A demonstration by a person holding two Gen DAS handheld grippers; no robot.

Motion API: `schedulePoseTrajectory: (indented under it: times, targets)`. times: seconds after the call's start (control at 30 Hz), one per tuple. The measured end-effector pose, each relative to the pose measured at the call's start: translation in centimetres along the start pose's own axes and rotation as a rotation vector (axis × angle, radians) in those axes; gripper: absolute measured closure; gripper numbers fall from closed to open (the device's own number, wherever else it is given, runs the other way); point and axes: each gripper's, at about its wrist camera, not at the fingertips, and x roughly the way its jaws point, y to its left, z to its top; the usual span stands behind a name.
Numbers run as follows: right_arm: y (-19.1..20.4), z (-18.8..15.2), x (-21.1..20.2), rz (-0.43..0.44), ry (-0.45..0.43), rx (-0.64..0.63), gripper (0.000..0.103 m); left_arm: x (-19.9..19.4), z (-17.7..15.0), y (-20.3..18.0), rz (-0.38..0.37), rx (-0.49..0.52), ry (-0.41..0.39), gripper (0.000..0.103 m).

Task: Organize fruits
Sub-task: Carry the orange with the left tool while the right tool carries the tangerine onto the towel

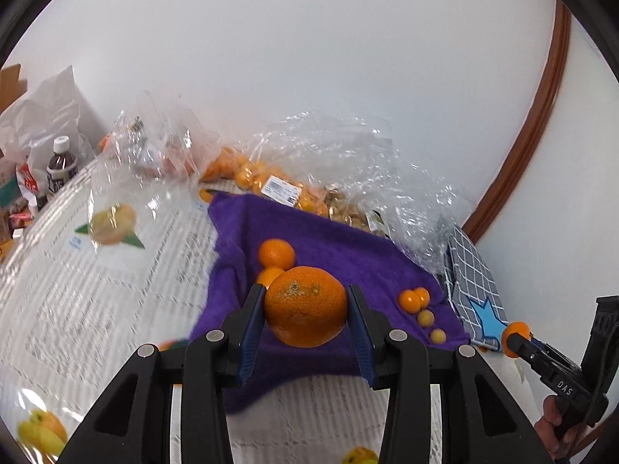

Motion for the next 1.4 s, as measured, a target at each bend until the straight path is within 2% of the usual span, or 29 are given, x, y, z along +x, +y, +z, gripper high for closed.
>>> schedulePoseTrajectory:
  times: [0.13, 0.43, 0.73, 0.93, 1.03, 1.4]
  targets:
    - [0.5, 1.2, 1.3, 0.002, 0.001, -0.034, 0.060, 0.4, 1.4, 0.1, 0.028, 0.029, 0.004, 0.063]
    - [1.3, 2.6, 5.0, 0.028, 0.012, -0.028, 0.060, 2.1, 2.3, 0.7, -0.004, 0.009, 0.066, 0.063]
    - [2.3, 2.7, 10.6, 0.037, 0.088, -0.052, 0.060, 6.5, 1.0, 0.4, 0.035, 0.045, 0.187, 0.063]
    - [2.4, 1.8, 12.8, 0.051, 0.124, -0.067, 0.060, 8.1, 0.2, 0.8, 0.017, 0.057, 0.243, 0.063]
    - [2.3, 1.4, 13.7, 0.057, 0.145, -0.064, 0.060, 8.4, 0.2, 0.6, 0.010, 0.065, 0.256, 0.063]
    - [2.7, 0.9, 15.2, 0.072, 0.197, -0.064, 0.060, 8.7, -0.1, -0.2, 0.069, 0.124, 0.262, 0.063]
